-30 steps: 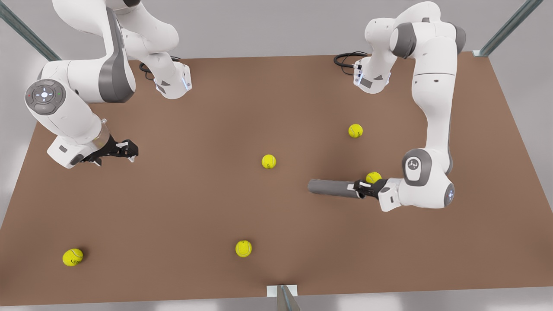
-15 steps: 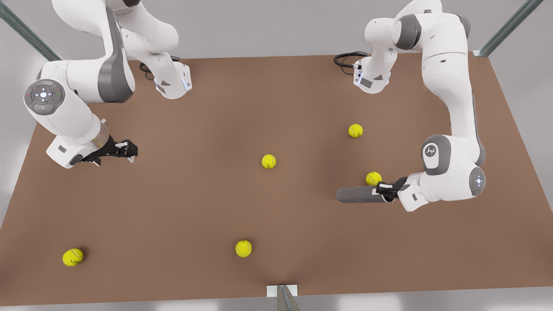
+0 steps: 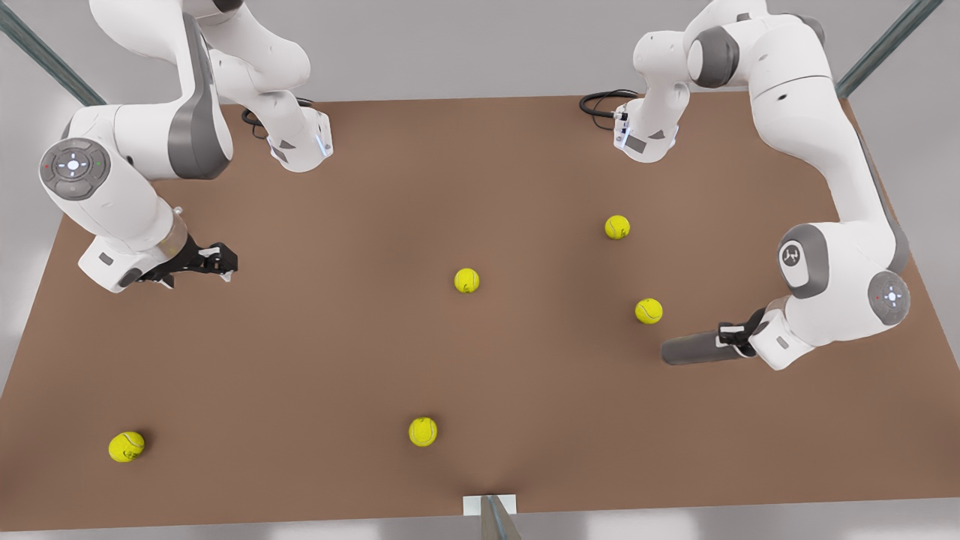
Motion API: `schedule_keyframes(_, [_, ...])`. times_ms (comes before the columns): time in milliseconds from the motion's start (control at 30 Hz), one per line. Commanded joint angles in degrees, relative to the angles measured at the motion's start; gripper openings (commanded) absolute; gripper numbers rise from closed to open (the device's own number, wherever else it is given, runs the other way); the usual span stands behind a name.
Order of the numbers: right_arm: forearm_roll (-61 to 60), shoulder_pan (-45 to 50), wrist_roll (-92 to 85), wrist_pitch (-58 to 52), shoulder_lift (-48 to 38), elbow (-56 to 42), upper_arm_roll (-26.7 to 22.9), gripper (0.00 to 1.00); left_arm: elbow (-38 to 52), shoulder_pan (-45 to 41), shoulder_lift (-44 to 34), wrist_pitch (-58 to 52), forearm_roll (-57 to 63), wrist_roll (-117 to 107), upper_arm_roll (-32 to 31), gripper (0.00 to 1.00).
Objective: Put the tennis tube upright
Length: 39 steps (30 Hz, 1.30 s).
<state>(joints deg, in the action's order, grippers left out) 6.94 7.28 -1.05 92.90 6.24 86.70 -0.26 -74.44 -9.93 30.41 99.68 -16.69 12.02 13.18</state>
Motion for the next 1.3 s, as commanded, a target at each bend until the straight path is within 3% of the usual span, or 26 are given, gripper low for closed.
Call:
schedule_keyframes(0, [0.0,0.02,0.0,0.0,0.0,-0.04,-0.01,1.0,0.0,0.0,0.0,0.08,1.22,0.02,0.01,0.21])
schedule_keyframes(800, [0.09,-0.42,-0.26,0.0,0.0,-0.39,-0.27,1.0,-2.55,0.17,3.42,7.81,4.47,-4.99,2.55,0.21])
schedule_keyframes(900, [0.09,-0.95,-0.26,0.0,0.0,-0.57,-0.27,1.0,-2.55,-0.18,3.42,7.9,7.28,-8.77,2.38,1.0])
schedule_keyframes(1267, [0.09,-0.86,-0.35,0.0,0.0,-0.66,-0.27,1.0,-2.46,-0.27,3.25,7.55,7.46,-10.0,2.38,1.0])
